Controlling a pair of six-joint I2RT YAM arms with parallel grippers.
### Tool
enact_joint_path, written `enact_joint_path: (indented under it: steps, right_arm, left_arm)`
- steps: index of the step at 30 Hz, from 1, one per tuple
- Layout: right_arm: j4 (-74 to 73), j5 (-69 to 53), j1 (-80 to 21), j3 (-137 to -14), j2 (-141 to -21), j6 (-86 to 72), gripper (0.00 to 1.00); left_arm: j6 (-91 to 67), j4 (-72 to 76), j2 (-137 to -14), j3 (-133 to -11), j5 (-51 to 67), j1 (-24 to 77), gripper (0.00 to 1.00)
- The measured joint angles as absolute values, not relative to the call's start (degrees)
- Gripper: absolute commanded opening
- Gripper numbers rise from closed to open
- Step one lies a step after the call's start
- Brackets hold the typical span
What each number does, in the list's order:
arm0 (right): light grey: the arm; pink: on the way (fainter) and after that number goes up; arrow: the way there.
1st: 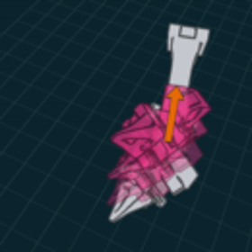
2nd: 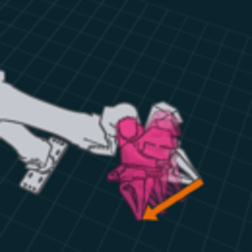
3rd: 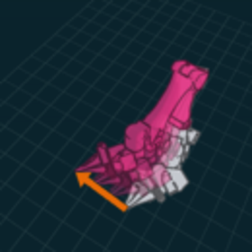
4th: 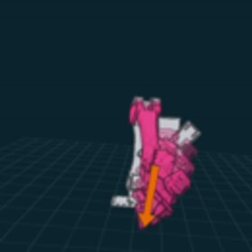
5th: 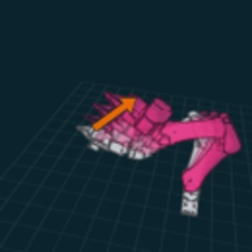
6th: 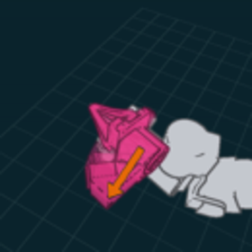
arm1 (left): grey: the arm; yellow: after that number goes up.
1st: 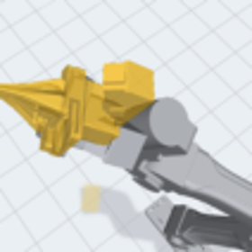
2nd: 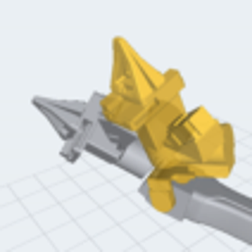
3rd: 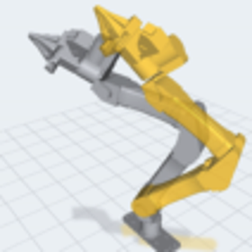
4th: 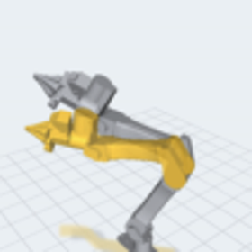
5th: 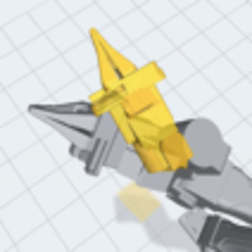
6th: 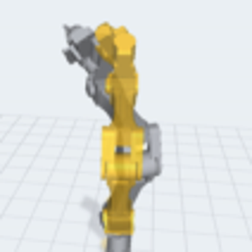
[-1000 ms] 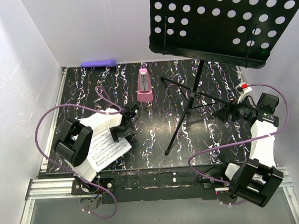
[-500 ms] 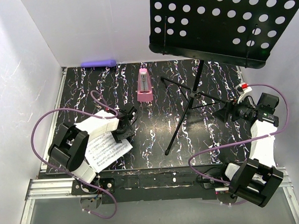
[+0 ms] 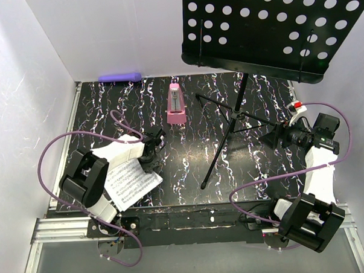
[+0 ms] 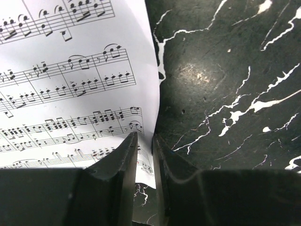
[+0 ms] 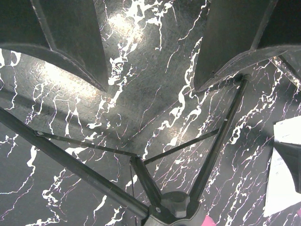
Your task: Set up the instrument practice props
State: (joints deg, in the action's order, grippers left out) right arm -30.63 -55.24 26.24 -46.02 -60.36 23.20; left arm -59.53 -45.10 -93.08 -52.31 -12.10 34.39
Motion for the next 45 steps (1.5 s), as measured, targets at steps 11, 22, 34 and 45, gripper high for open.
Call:
enact_joint_path:
  steps: [11,22,34,45]
  right_arm:
    - [-30.7,-55.2,26.2,-46.1,-60.4,23.2,0.80]
    - [-31.1,-55.7,26.2,-46.1,-60.4,23.8,0.80]
    - [-43.5,-67.5,16.3,-48.0,-57.0,39.0,0.82]
    - [-45.1,-67.1,-5.0,-49.3,-62.1,39.7,0.83]
  left_arm:
    - [-56.6,-45.6,-93.2,-53.8,-11.4,34.2,0.09]
    - [-50.7,-44.3,-91.5,-53.7,-7.3,34.5,0.00]
    - [-49.1,-38.3,-81.5,-54.8,0.4,38.6,0.00]
    - [-48.1,-32.4,-82.8,-55.6,5.6,41.1,0.04]
